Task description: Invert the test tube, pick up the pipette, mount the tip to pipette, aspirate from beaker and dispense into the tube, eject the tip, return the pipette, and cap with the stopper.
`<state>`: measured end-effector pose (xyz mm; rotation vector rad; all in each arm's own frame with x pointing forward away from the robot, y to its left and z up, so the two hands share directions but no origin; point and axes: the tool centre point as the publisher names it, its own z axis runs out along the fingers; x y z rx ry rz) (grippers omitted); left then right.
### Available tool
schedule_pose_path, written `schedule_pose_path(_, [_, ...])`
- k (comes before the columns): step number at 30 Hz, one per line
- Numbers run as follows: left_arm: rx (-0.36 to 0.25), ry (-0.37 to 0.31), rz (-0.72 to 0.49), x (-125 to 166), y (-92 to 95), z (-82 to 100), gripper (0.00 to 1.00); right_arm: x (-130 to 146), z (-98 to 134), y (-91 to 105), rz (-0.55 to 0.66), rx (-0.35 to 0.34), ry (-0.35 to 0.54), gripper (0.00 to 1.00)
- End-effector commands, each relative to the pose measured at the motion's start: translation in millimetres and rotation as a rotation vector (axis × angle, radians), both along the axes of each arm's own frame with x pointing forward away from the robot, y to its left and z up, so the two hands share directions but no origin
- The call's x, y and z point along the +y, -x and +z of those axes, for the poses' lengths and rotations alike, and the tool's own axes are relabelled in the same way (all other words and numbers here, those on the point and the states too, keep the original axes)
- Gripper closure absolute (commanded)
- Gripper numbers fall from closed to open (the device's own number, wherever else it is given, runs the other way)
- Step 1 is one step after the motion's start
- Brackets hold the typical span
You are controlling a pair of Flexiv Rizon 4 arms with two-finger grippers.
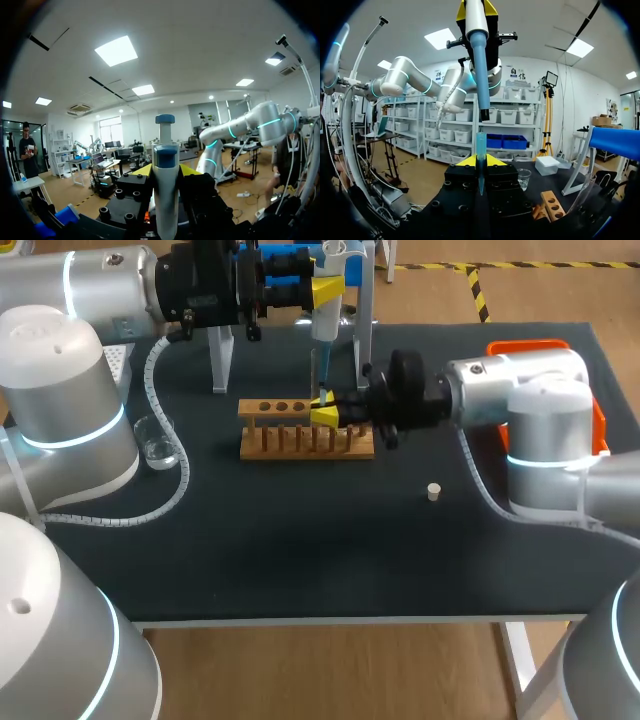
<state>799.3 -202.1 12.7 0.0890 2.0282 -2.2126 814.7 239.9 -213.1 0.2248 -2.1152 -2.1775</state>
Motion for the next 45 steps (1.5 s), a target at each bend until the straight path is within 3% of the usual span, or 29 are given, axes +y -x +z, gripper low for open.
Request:
schedule_pose_path(1, [-0.001, 0.0, -0.002, 0.4, -0.3, 0.0, 1.0, 0.0, 1.0, -0.6, 0.003, -0.001, 0.003, 1.0])
schedule_pose_path(45, [-0.001, 0.0, -0.002, 0.4, -0.3, 0.0, 1.0, 0.7, 8.3, -0.7, 0.006, -0.013, 0.004, 1.0])
